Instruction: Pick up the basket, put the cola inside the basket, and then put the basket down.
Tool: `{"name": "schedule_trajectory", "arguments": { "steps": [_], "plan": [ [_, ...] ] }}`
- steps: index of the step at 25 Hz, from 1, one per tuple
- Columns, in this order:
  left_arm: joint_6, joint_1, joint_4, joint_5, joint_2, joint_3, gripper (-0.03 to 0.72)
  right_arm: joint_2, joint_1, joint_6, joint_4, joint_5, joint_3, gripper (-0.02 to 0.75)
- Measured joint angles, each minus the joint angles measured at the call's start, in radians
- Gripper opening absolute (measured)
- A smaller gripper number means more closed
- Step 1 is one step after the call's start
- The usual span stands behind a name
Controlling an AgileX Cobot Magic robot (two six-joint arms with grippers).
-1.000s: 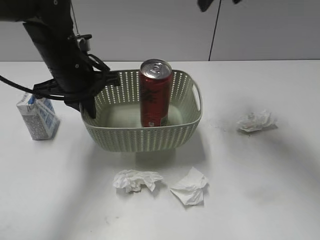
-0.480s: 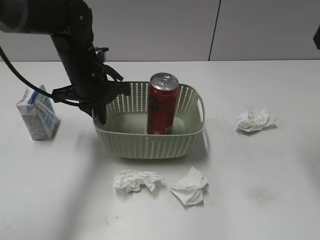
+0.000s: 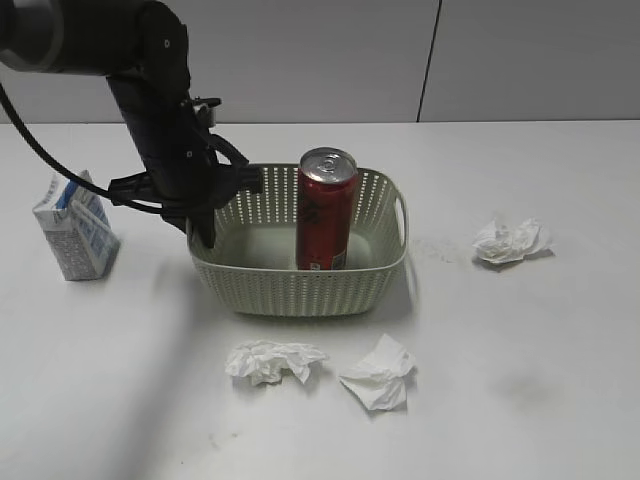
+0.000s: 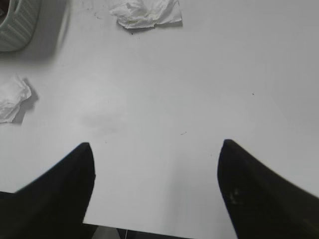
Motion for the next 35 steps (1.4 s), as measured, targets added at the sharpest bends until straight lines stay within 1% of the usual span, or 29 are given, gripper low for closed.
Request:
{"name": "schedule_trajectory", "arguments": {
  "steps": [1, 3, 4, 9, 11, 13, 15, 22, 25, 27, 30, 33, 35],
  "plan": [
    [0.0, 0.0, 0.0, -0.004, 0.0, 0.0, 0.014, -0.036, 0.0, 0.0, 0.001, -0.008, 0.026, 0.594],
    [0.0, 0.0, -0.003, -0.016, -0.001, -0.002, 0.079, -0.102, 0.0, 0.001, 0.007, -0.029, 0.094, 0.594],
    [0.0, 0.0, -0.006, -0.022, -0.002, -0.003, 0.141, -0.136, 0.0, 0.001, 0.007, -0.041, 0.125, 0.594],
    [0.001, 0.0, -0.011, -0.027, -0.004, -0.004, 0.533, -0.309, 0.0, 0.003, 0.007, -0.072, 0.306, 0.594],
    [0.002, 0.0, -0.011, -0.009, -0.004, -0.004, 0.609, -0.376, 0.0, 0.003, 0.007, -0.076, 0.361, 0.594],
    [0.005, 0.0, -0.012, 0.018, -0.004, -0.006, 0.637, -0.448, 0.0, 0.003, 0.007, -0.066, 0.398, 0.594],
    [0.012, 0.002, -0.011, 0.047, -0.008, -0.006, 0.646, -0.511, 0.0, 0.003, 0.007, -0.059, 0.411, 0.594],
    [0.02, 0.013, 0.005, 0.08, -0.093, -0.006, 0.651, -0.719, 0.0, 0.019, 0.007, -0.058, 0.417, 0.594],
    [0.024, 0.021, 0.033, 0.088, -0.143, -0.014, 0.651, -0.797, 0.0, 0.025, 0.007, -0.058, 0.418, 0.594],
    [0.05, 0.038, 0.049, 0.118, -0.159, -0.045, 0.651, -0.841, 0.0, 0.025, 0.007, -0.057, 0.418, 0.594],
    [0.115, 0.076, 0.063, 0.194, -0.165, -0.133, 0.651, -0.883, 0.0, 0.025, 0.007, -0.056, 0.418, 0.594],
    [0.161, 0.12, 0.079, 0.206, -0.17, -0.226, 0.651, -0.886, 0.0, 0.025, 0.007, -0.055, 0.418, 0.594],
    [0.179, 0.156, 0.085, 0.207, -0.187, -0.256, 0.649, -0.886, 0.0, 0.025, 0.007, -0.055, 0.418, 0.594]
  ]
}}
